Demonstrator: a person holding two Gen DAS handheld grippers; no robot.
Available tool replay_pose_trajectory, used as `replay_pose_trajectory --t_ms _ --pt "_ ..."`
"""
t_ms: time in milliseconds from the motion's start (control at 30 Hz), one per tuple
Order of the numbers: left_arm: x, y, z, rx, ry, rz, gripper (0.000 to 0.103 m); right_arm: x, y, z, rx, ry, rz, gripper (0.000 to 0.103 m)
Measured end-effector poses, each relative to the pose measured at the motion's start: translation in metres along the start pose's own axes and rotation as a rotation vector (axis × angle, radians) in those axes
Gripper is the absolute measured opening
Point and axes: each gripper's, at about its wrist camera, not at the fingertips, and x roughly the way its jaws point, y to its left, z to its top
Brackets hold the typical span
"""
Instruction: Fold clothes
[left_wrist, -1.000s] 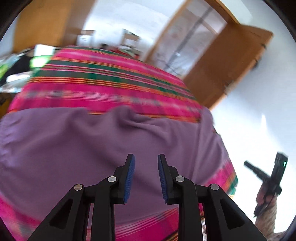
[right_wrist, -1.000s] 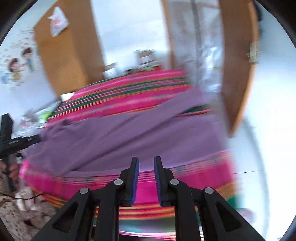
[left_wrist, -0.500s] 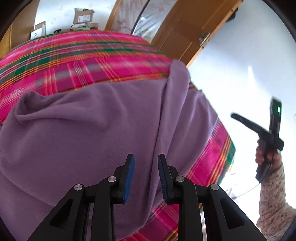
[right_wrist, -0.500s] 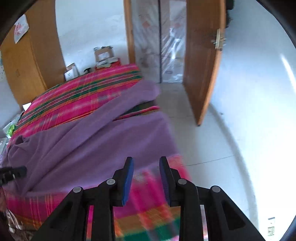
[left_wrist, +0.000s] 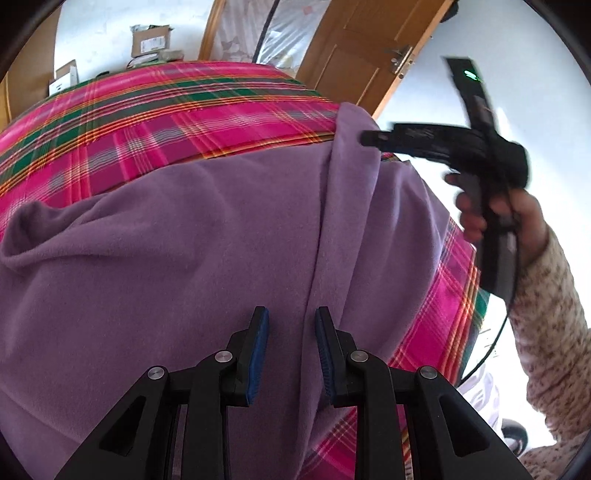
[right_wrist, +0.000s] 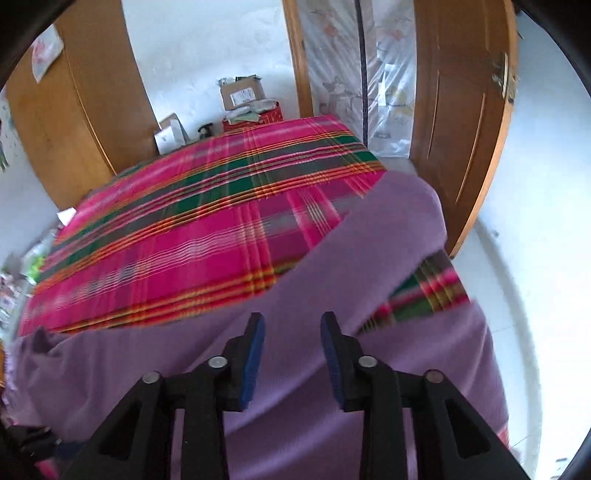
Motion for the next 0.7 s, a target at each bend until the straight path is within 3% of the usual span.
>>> replay_pose_trajectory --t_ms 500,633,700 --pt "0.004 0.007 -0.001 0.007 -0.019 -0.062 0.027 0.053 0.009 0.025 0.049 0.057 -0.134 0.035" --pt "0.005 0.006 -0.001 0.016 -0.024 -0.057 0.027 0.051 0.005 0.025 0.066 0.049 -0.158 0.01" --pt "0.005 0.005 -0.001 0.02 -0.026 -0.05 0.027 0.047 0.0 0.024 0.082 0.04 -0.146 0.004"
